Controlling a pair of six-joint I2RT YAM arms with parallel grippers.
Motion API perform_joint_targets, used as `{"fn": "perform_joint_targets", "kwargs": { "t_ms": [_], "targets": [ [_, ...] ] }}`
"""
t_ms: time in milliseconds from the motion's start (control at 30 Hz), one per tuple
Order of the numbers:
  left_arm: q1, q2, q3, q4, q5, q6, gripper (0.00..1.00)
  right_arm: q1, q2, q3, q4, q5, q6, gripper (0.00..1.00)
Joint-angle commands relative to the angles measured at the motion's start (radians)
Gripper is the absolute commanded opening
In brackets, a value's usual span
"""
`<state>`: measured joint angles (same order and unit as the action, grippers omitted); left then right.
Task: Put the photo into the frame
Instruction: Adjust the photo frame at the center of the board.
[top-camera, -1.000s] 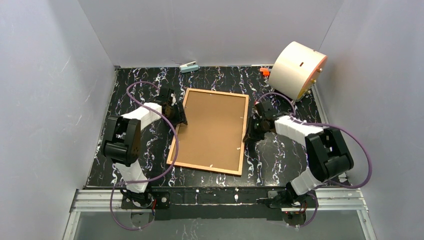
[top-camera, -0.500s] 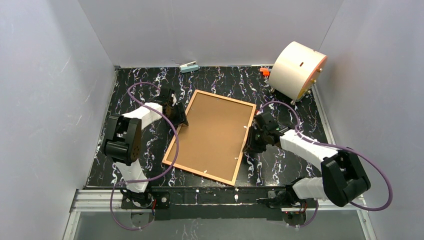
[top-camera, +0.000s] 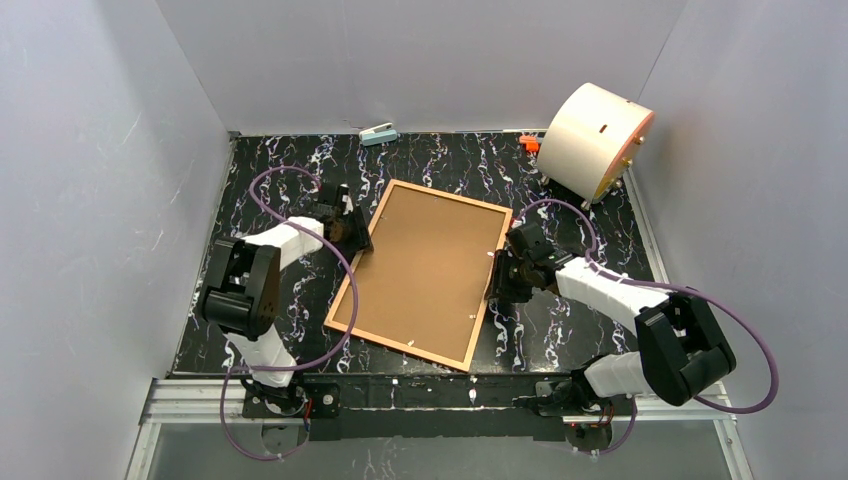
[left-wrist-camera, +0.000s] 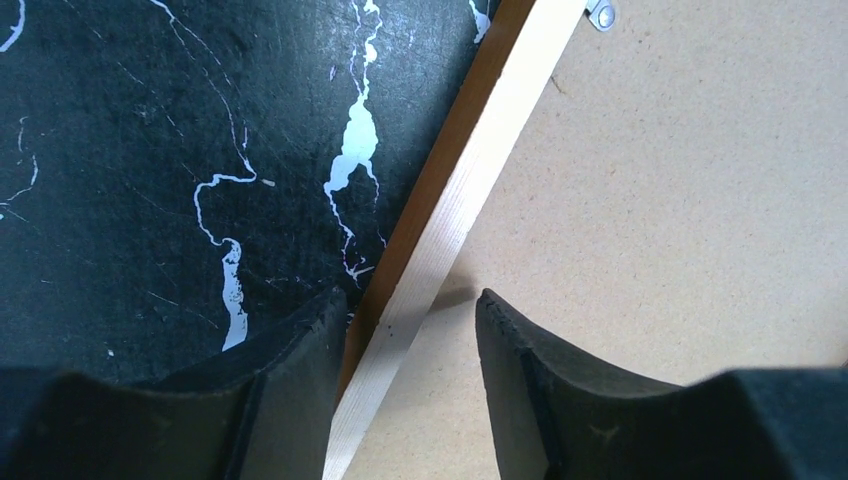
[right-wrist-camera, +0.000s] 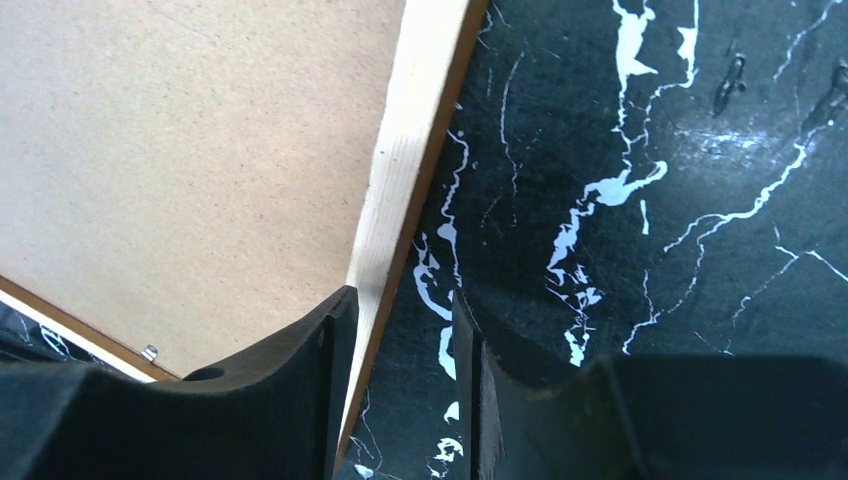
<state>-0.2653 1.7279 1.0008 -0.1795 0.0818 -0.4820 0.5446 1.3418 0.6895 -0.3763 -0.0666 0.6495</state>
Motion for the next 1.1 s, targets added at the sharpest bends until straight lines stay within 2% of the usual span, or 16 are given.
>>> {"fn": "perform_joint_targets", "kwargs": {
  "t_ms": [0, 233, 433, 1067],
  "targets": [
    [0.000, -0.019, -0.078, 0.075, -0.042, -0.007, 0.47, -0.001, 0.008, -0.006, 0.055, -0.010, -0.030, 0.48],
    [0.000, -0.036, -0.103, 0.119, -0.032, -0.050, 0.41, -0.002, 0.028, -0.005, 0.076, -0.029, -0.034, 0.42],
    [-0.001, -0.074, -0.129, 0.123, -0.020, -0.082, 0.40, -0.002, 0.066, 0.021, 0.078, -0.039, -0.023, 0.40],
    [-0.001, -0.114, -0.157, 0.114, -0.027, -0.109, 0.39, -0.002, 0.122, 0.070, 0.075, -0.017, -0.045, 0.40]
  ]
}}
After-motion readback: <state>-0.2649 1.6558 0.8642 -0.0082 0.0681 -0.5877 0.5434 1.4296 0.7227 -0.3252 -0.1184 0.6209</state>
